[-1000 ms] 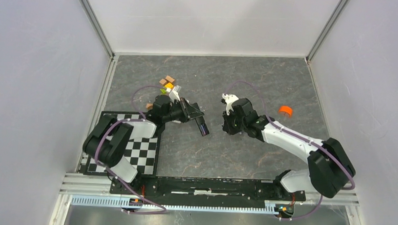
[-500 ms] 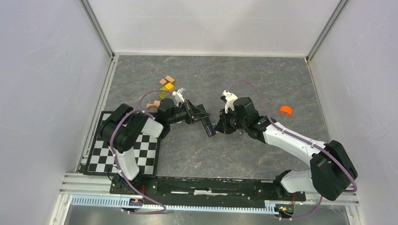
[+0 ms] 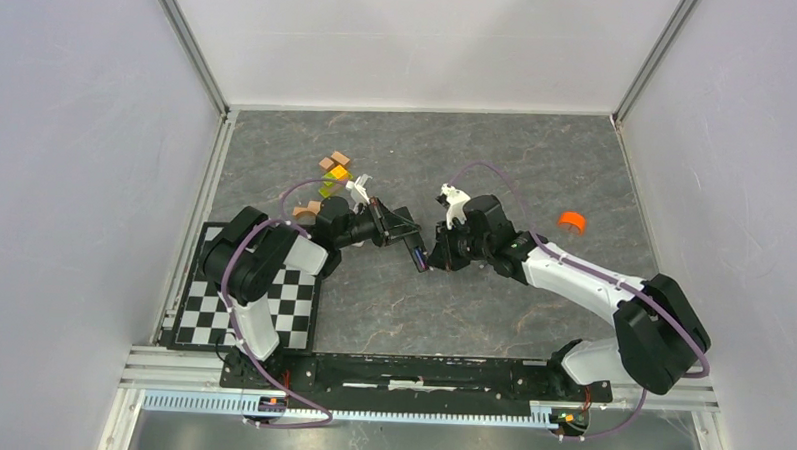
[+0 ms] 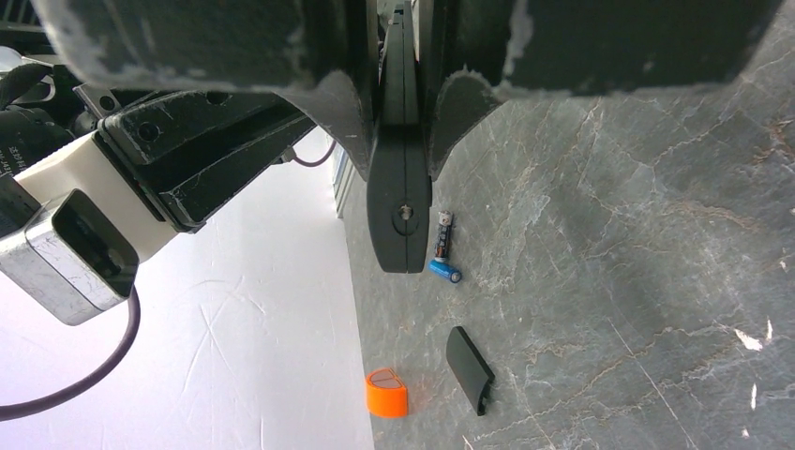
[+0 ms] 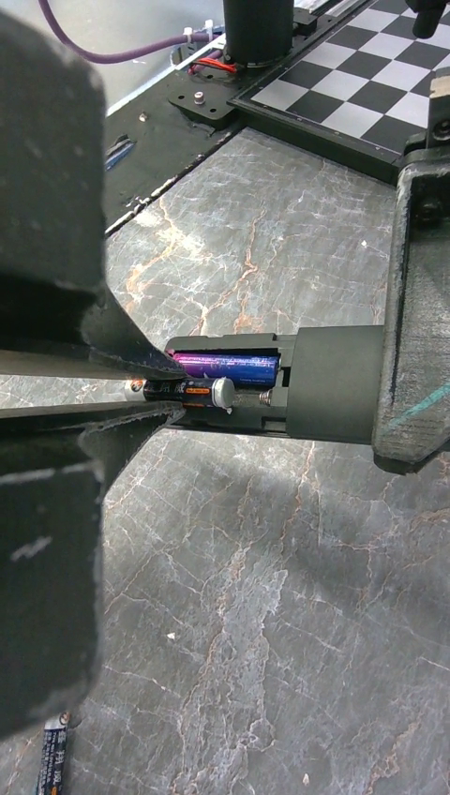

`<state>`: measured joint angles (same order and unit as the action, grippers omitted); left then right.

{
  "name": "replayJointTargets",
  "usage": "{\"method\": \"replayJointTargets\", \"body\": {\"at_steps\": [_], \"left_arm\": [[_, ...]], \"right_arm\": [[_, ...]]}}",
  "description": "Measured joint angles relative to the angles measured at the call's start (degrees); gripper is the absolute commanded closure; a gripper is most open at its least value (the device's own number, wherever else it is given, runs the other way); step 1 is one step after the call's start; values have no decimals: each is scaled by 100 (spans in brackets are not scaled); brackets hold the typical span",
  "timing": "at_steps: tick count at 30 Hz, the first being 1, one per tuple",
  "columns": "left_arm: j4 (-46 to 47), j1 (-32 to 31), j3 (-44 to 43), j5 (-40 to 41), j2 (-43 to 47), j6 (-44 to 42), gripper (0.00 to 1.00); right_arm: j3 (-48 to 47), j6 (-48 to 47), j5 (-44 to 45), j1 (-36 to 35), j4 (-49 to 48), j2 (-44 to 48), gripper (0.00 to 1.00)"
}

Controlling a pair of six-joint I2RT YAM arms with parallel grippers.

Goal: Load the batteries into the remote control

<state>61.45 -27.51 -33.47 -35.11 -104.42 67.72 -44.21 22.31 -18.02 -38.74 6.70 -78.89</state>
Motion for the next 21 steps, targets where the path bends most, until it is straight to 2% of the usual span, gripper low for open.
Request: {"method": "replayJointTargets", "body": {"at_steps": [21], "left_arm": [[-7, 2, 0, 0, -4, 199, 98]], "right_arm": [[-133, 55, 4, -26, -22, -70, 65]]}}
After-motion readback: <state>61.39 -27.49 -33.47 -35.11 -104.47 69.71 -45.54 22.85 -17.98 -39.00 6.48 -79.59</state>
